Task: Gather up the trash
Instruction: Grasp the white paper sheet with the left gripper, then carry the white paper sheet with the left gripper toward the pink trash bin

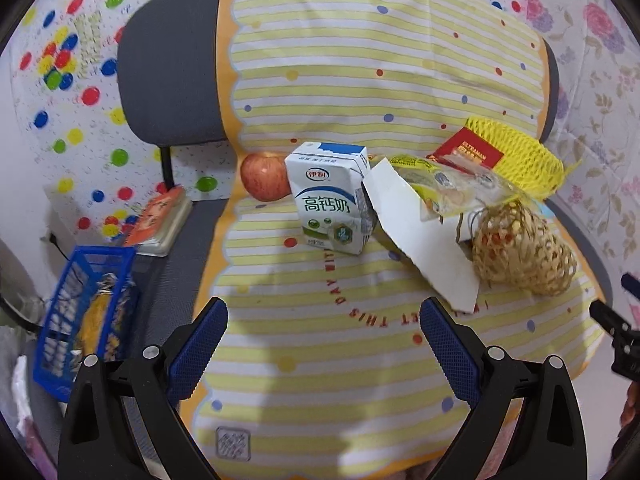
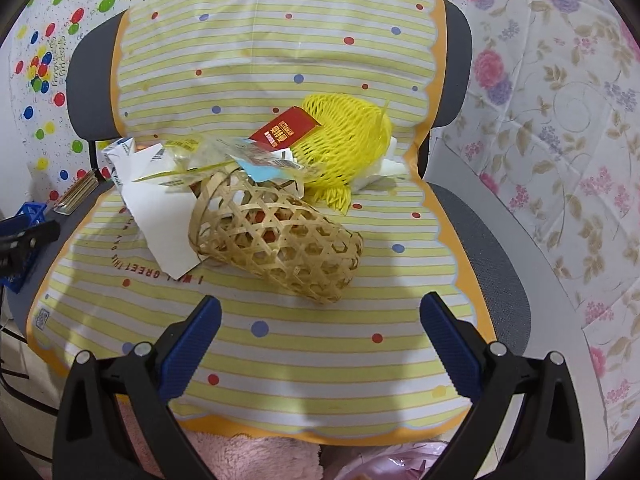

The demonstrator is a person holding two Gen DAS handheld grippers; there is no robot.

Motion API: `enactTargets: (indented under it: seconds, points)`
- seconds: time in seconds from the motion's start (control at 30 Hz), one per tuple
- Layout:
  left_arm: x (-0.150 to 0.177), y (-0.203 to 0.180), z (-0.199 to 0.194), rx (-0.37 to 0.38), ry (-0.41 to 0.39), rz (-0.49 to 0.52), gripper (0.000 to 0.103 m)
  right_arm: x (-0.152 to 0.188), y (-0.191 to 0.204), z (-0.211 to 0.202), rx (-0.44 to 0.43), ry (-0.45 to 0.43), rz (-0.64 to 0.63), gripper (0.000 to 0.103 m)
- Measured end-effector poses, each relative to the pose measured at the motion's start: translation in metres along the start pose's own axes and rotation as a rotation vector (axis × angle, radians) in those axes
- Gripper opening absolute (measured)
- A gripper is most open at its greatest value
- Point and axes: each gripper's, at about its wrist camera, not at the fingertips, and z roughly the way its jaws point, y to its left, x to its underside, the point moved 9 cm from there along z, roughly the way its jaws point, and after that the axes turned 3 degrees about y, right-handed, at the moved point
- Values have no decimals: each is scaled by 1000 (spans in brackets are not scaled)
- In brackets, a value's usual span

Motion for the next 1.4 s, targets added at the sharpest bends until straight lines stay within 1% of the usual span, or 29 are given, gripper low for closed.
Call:
enactTargets:
  seconds: [0.07,0.1,0.23,0.27,0.3,0.37,0.4,0.43,0.47,0.5,0.53,0.57,0.6,0.63,0.67,0.73,0.77,0.8,0.83,0.87,0.93,1.03,1.13,1.2,1.27,1.33,1.4]
  points:
    - [-7,1,11,-1,12,-10,96,-1,0,6,-11,15,2,97]
    - [-10,-2,17,12,15,-3,96,-2,2,8,-21,17,2,97]
    - [-10,-18,38,55,44,25,94,-7,8,10,-47,-19,-6,97]
    - [-9,-24,43,72,55,29,94,-8,8,12,-44,-18,-8,93]
    - [-8,-29,45,90,57,32,91,-9,8,13,-42,-15,-10,87]
    - [-10,-41,48,122,51,45,90,-8,4,16,-40,-5,-4,66]
    - [-12,-48,51,136,44,59,90,-7,2,17,-44,0,-2,63]
    - [-14,-53,54,142,42,68,88,-4,-1,19,-48,12,8,55]
    - [-16,-57,58,150,41,74,83,-2,-4,20,-53,23,22,44]
    - [-19,-63,64,159,45,80,68,0,-7,21,-57,34,34,39]
    - [-20,-67,71,160,57,83,65,4,-10,23,-65,58,50,32]
    - [-21,-69,77,164,65,83,65,7,-11,24,-70,65,53,28]
    - [-21,-73,86,177,84,81,61,9,-13,23,-67,68,49,26]
    - [-21,-76,93,193,102,74,54,11,-13,23,-62,69,43,25]
    - [-22,-79,97,218,112,59,50,13,-14,20,-60,70,36,23]
    - [-23,-82,95,252,111,38,31,16,-15,17,-69,68,31,20]
    - [-23,-83,91,263,105,33,28,17,-16,15,-72,64,30,20]
    - [-22,-84,83,268,96,48,21,18,-16,13,-78,58,31,20]
    - [-19,-84,75,264,89,69,16,19,-17,11,-81,54,36,20]
    - [-15,-84,66,261,81,87,14,19,-18,9,-82,53,42,20]
    - [-8,-80,47,259,60,104,5,19,-18,6,-87,43,60,20]
    - [-4,-68,14,247,6,118,1,14,-15,1,-86,19,72,20]
    - [-1,-50,-17,206,-60,132,1,8,-3,-6,-125,-5,67,21]
    - [-2,-35,-33,174,-100,120,1,3,6,-9,-139,-17,49,26]
    - [-4,-20,-45,153,-118,105,1,-4,15,-10,-147,-30,23,40]
    - [-8,-8,-49,141,-130,81,1,-11,23,-10,-147,-39,4,43]
    - [-11,0,-50,132,-137,60,1,-21,31,-7,-166,-46,-13,43]
